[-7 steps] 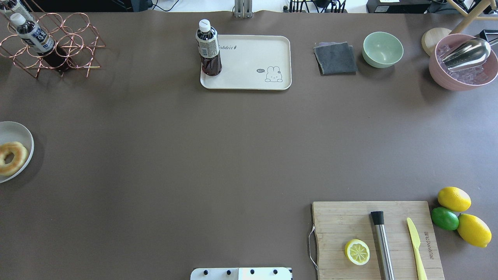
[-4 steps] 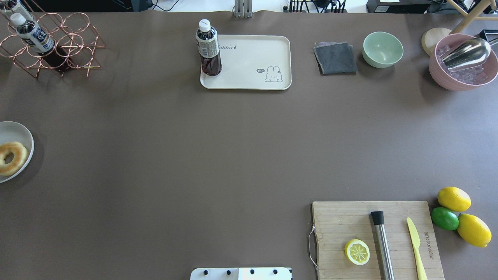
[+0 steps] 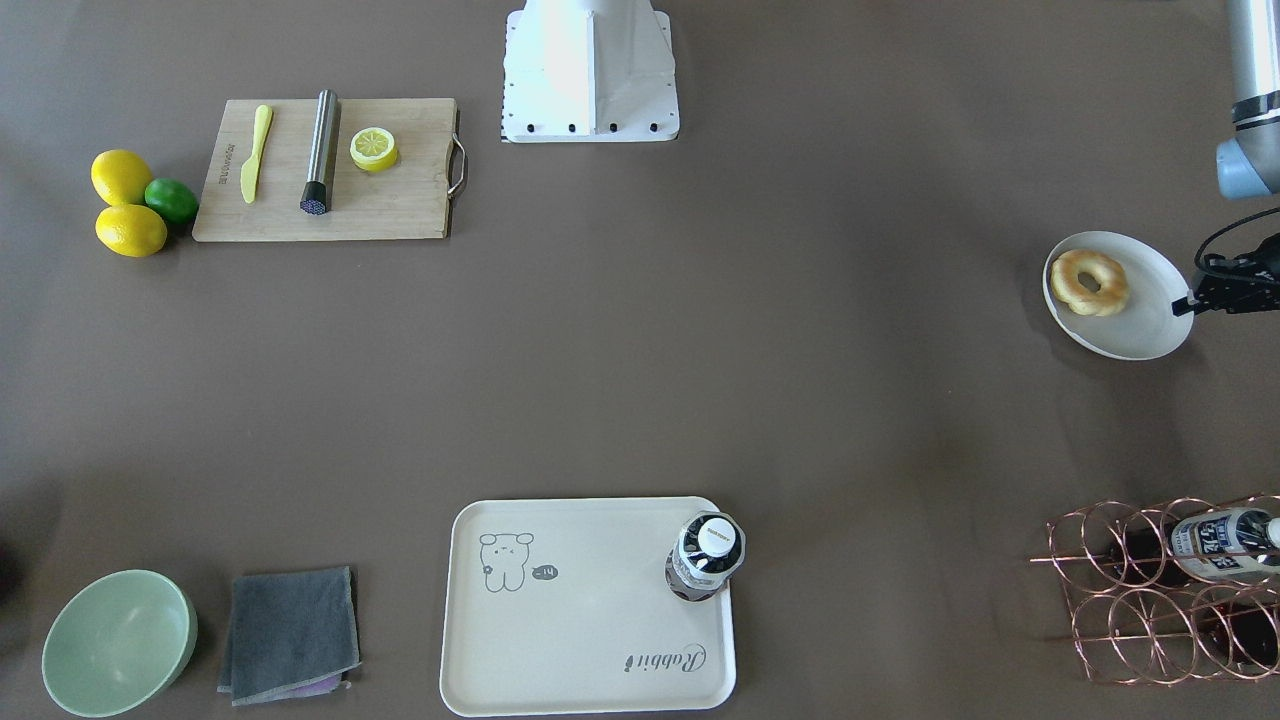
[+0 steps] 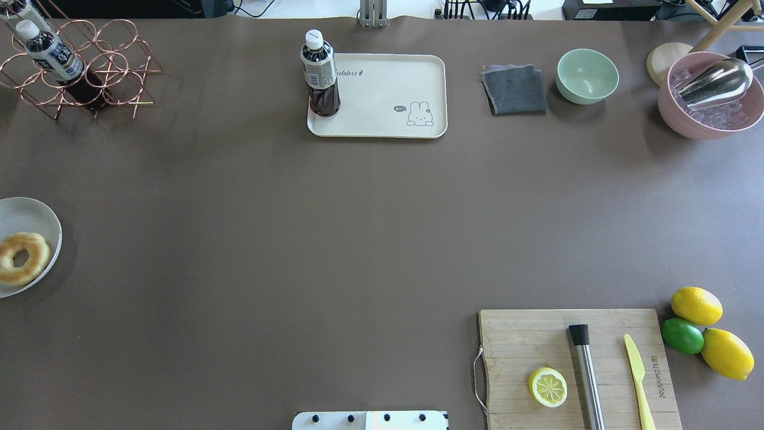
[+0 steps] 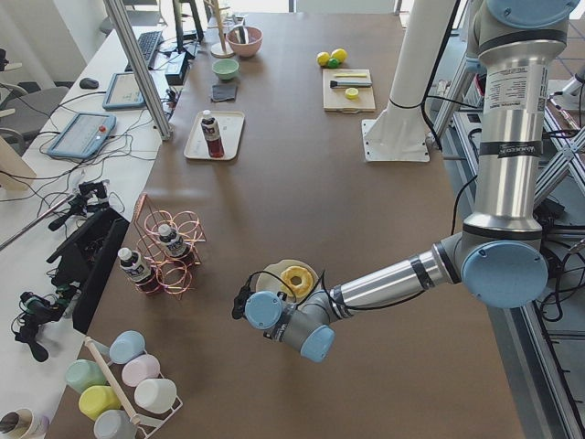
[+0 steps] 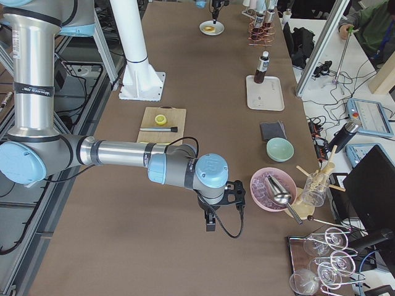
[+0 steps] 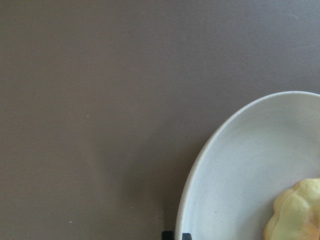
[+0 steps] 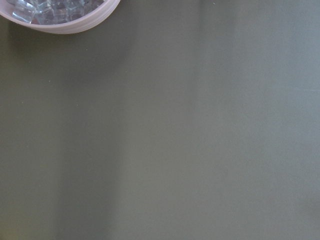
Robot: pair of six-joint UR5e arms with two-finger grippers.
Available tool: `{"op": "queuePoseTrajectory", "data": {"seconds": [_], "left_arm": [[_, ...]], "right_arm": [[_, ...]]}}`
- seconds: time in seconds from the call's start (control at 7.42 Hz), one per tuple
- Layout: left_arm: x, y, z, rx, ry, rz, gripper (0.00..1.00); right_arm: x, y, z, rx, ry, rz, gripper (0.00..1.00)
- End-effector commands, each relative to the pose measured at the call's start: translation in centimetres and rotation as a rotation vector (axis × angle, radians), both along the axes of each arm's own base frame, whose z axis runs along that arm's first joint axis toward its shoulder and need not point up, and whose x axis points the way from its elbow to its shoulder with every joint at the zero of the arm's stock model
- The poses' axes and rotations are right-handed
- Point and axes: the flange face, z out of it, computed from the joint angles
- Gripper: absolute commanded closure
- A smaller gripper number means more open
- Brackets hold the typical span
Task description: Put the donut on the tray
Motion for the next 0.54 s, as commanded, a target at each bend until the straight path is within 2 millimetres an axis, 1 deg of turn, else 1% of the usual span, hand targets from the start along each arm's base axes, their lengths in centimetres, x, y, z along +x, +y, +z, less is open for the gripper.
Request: {"op": "queuePoseTrajectory", "data": {"seconds": [0.0,0.13,0.27,0.4], "left_arm": [[0.7,-2.0,-6.3,-0.050,0.067,-0.061,1.00],[1.0,-3.0,-10.3,-0.091,0.090,-0.118,1.00],[1.8,-3.3,-13.8,-0.126,0.115,-0.148,1.00],[3.8,-3.2,-17.1,-0.159,0.138,-0.154,1.00]], "right_arm": [[0.0,0.0,0.0,0.002,-0.001,-0.001,0.00],[0.0,0.0,0.0,0.000,-0.006,0.001,0.00],[-0.3,0.0,-0.2,-0.001,-0.044,0.006,0.00],[-0.6,-0.1,-0.6,0.006,-0.092,0.011,0.00]]}}
